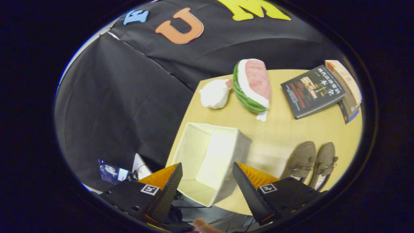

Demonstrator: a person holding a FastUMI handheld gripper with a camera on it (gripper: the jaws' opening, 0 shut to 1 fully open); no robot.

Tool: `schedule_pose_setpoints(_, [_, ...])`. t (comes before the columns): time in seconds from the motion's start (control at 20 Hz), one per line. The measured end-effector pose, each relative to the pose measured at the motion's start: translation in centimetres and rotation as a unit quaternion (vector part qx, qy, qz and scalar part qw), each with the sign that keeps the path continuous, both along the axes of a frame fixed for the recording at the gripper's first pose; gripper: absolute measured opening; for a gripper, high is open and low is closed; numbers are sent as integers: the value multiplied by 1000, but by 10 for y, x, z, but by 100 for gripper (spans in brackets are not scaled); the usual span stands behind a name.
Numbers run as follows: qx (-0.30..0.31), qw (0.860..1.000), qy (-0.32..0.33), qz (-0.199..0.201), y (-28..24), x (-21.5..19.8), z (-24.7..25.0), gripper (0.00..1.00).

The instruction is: Open the storage box then place both shoes into the box .Put the left shoe in first, then the right shoe, with the right side of both shoes facing outward in a uniform manner.

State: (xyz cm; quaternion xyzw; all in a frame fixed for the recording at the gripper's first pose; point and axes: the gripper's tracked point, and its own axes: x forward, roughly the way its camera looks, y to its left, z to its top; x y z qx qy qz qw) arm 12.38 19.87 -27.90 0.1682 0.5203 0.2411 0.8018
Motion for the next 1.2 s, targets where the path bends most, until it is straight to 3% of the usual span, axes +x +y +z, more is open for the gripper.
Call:
schedule_pose_setpoints(0.4, [-86,992,62,-69,-120,-21,-98,96])
schedule_pose_setpoints(0.8, [-161,972,121,-118,-181,-48,-174,91])
schedule_pose_setpoints(1.0, [-213,962,110,-131,-193,-43,-187,67])
schedule_pose_setpoints(1.15, [-225,956,123,-140,-188,-43,-192,32])
schedule_pose_setpoints(1.2, [-224,956,125,-140,-183,-41,-193,28])
